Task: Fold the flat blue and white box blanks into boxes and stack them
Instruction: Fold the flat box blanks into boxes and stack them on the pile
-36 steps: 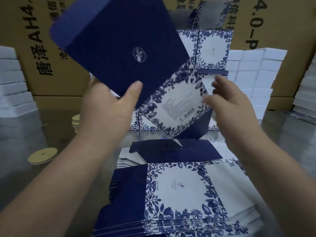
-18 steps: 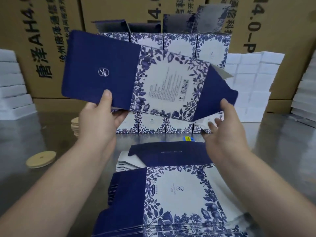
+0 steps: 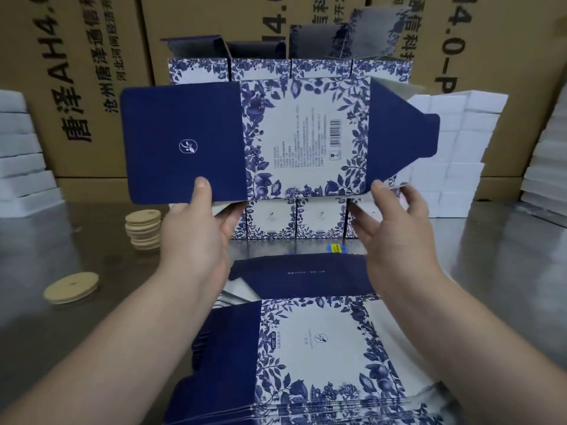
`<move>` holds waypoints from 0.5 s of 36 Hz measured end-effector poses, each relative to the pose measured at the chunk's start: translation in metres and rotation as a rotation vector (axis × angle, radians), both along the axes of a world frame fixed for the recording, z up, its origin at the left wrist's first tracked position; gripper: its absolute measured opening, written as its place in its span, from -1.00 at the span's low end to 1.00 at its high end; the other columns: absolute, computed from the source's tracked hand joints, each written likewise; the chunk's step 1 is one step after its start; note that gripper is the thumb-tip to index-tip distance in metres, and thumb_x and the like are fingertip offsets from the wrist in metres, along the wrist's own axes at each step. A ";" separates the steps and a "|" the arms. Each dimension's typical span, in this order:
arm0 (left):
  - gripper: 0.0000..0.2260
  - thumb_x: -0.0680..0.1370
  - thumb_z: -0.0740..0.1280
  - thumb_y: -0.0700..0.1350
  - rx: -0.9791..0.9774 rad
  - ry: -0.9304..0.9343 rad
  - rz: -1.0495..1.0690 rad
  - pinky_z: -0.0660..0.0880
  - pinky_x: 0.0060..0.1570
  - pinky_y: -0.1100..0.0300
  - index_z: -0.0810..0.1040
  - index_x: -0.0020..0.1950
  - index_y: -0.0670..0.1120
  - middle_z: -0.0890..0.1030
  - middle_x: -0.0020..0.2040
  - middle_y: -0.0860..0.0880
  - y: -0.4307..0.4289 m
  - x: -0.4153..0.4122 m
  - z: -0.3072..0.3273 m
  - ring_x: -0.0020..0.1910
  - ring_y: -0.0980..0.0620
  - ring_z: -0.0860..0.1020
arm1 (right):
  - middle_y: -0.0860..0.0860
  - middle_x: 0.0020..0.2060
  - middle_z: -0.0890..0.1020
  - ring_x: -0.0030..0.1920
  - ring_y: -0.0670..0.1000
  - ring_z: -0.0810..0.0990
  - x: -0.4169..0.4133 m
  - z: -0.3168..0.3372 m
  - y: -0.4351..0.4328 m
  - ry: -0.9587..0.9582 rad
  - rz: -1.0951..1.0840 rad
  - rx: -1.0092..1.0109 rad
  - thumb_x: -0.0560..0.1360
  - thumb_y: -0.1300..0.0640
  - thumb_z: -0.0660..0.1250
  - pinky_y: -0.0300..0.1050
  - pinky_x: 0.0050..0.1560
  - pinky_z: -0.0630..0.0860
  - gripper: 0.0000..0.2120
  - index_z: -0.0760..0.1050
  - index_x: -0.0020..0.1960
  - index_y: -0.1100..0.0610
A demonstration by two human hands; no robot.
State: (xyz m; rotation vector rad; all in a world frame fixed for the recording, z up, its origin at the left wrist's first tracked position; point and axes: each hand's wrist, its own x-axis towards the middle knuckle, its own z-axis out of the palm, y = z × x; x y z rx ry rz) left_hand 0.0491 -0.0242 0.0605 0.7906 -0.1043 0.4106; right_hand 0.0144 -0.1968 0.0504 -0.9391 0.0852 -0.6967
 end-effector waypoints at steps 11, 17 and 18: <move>-0.86 0.61 0.24 -0.14 -0.013 0.014 0.000 0.61 -0.09 0.14 0.46 -0.13 -0.13 0.62 -0.11 -0.04 -0.001 -0.002 -0.002 -0.26 0.11 0.66 | 0.03 0.06 0.56 -0.12 -0.05 0.67 -0.002 0.005 0.003 0.113 0.117 -0.138 0.54 0.03 0.30 -0.08 0.12 0.48 -0.91 0.44 -0.13 -0.08; -0.83 0.62 0.22 -0.14 0.045 -0.037 -0.039 0.60 -0.11 0.21 0.46 -0.15 -0.14 0.68 -0.29 0.08 -0.009 -0.005 -0.008 -0.22 0.13 0.65 | 0.16 0.13 0.58 -0.10 0.01 0.68 -0.004 0.014 -0.005 0.153 0.227 -0.017 0.55 0.05 0.30 -0.07 0.07 0.52 -0.67 0.42 0.28 0.08; -0.83 0.62 0.21 -0.14 0.065 -0.048 -0.052 0.60 -0.10 0.22 0.46 -0.16 -0.14 0.68 -0.30 0.08 -0.011 -0.007 -0.009 -0.22 0.14 0.65 | 0.18 0.13 0.60 -0.07 0.04 0.68 -0.005 0.016 -0.007 0.156 0.236 0.014 0.55 0.06 0.30 -0.03 0.13 0.51 -0.77 0.46 0.18 0.09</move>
